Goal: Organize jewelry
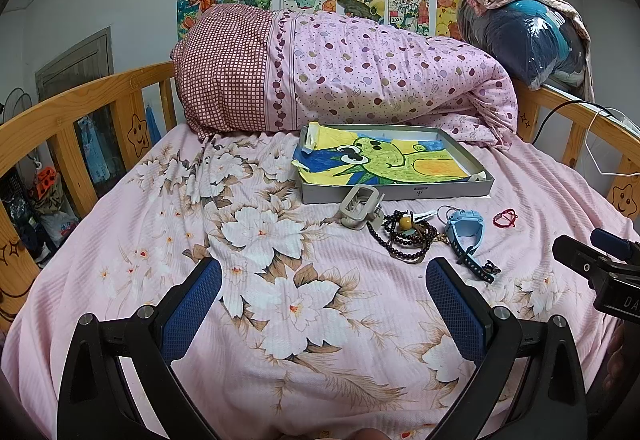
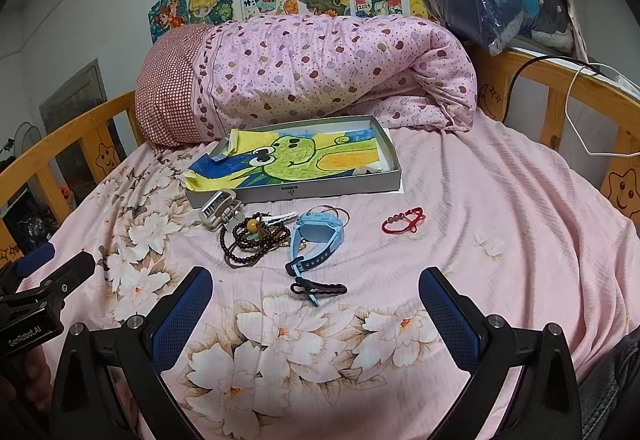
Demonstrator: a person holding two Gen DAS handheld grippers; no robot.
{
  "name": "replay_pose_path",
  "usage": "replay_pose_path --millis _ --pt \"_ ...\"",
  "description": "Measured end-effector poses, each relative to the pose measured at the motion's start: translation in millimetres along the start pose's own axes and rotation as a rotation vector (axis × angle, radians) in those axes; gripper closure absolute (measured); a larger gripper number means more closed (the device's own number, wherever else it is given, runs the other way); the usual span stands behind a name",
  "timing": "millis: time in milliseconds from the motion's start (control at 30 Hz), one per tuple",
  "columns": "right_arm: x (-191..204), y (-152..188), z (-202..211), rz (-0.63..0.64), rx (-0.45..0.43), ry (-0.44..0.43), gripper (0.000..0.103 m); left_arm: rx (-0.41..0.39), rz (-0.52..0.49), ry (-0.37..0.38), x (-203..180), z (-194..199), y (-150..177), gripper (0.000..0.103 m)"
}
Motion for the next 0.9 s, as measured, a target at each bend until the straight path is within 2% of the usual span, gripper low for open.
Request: replay_pose_path --millis 900 --pt "0.2 1.1 -1.2 -0.003 0.005 -0.002 0.0 0.0 0.0 0.0 0.0 0.0 -0.1 0.003"
Point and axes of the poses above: each gripper's, at about its wrist camera, not at the fingertips, and z roughly against the way its jaws point, x to its left, y to its underside, the point moved 10 cm from there along -z, roughly the way its jaws point, and after that the axes turned 5 degrees about -x, right-handed, at the moved point
